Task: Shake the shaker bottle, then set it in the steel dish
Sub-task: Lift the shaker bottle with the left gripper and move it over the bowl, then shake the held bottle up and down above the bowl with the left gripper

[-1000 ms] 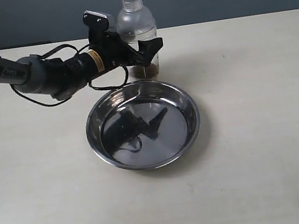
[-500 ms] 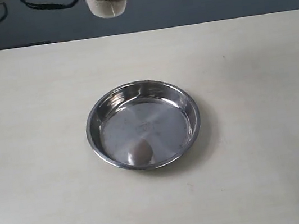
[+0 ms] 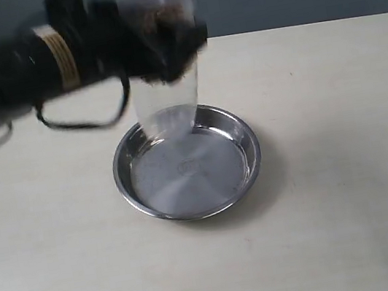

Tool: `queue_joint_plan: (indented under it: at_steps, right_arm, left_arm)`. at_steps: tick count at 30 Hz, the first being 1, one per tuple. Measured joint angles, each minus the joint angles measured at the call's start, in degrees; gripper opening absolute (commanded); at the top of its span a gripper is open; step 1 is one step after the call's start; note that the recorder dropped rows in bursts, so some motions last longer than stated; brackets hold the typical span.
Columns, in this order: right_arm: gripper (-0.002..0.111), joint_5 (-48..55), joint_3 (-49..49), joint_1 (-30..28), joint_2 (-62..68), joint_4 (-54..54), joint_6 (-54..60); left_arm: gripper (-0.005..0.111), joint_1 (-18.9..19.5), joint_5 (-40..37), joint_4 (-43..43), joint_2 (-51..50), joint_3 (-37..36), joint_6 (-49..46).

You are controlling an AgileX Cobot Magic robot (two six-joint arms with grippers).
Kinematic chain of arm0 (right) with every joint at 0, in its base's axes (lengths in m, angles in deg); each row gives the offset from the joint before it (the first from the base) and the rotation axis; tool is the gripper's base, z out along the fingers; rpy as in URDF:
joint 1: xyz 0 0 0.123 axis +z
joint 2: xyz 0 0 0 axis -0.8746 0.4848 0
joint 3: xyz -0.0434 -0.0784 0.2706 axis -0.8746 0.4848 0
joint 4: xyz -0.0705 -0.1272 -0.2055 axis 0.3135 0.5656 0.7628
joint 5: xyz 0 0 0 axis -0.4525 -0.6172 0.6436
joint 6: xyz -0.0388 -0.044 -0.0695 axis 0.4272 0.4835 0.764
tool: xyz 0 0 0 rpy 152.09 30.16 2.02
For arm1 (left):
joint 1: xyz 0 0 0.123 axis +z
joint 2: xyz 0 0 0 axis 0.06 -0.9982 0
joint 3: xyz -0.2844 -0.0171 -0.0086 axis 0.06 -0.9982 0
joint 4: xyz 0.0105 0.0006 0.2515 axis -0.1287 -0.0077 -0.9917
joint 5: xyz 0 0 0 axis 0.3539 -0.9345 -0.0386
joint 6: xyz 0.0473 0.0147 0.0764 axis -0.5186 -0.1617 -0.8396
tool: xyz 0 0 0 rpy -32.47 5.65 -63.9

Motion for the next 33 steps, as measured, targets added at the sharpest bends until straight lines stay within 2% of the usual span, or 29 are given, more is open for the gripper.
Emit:
queue_joint_plan:
  at_steps: [2,7,9,11,16,21,25,28,31,33]
  right_arm:
    - [-0.001,0.0,0.0,0.0,0.0,0.0,0.0]
    - [-0.001,0.0,0.0,0.0,0.0,0.0,0.0]
    - [-0.001,0.0,0.0,0.0,0.0,0.0,0.0]
    - [-0.001,0.0,0.0,0.0,0.0,0.0,0.0]
    - [-0.001,0.0,0.0,0.0,0.0,0.0,0.0]
    - [-0.001,0.0,0.0,0.0,0.0,0.0,0.0]
    - [-0.001,0.0,0.0,0.0,0.0,0.0,0.0]
    - [-0.001,0.0,0.0,0.0,0.0,0.0,0.0]
    - [-0.001,0.0,0.0,0.0,0.0,-0.1,0.0]
    - [-0.001,0.0,0.0,0.0,0.0,-0.1,0.0]
  left_arm:
    - [0.000,-0.2,-1.1,-1.3,-1.5,-2.2,0.4]
    - [0.000,-1.7,-1.2,3.1,7.6,1.0,-5.2]
    - [0.000,-2.3,-0.1,5.6,5.9,-1.3,-4.2]
    - [0.000,-2.6,-0.4,4.4,3.1,-3.4,-3.1]
    - [0.000,-4.9,-4.1,6.2,7.2,-1.3,-6.9]
    - [0.000,-7.2,-4.0,9.3,0.5,-7.5,-6.6]
    - [0.000,-7.8,-4.6,15.0,9.8,-0.7,-12.3]
    - [0.000,-9.7,-5.7,17.9,11.4,-2.0,-12.9]
    - [0.000,-10.9,-10.4,18.0,9.4,-5.0,-12.8]
    - [0.000,-11.1,-11.7,18.0,12.2,-2.0,-15.5]
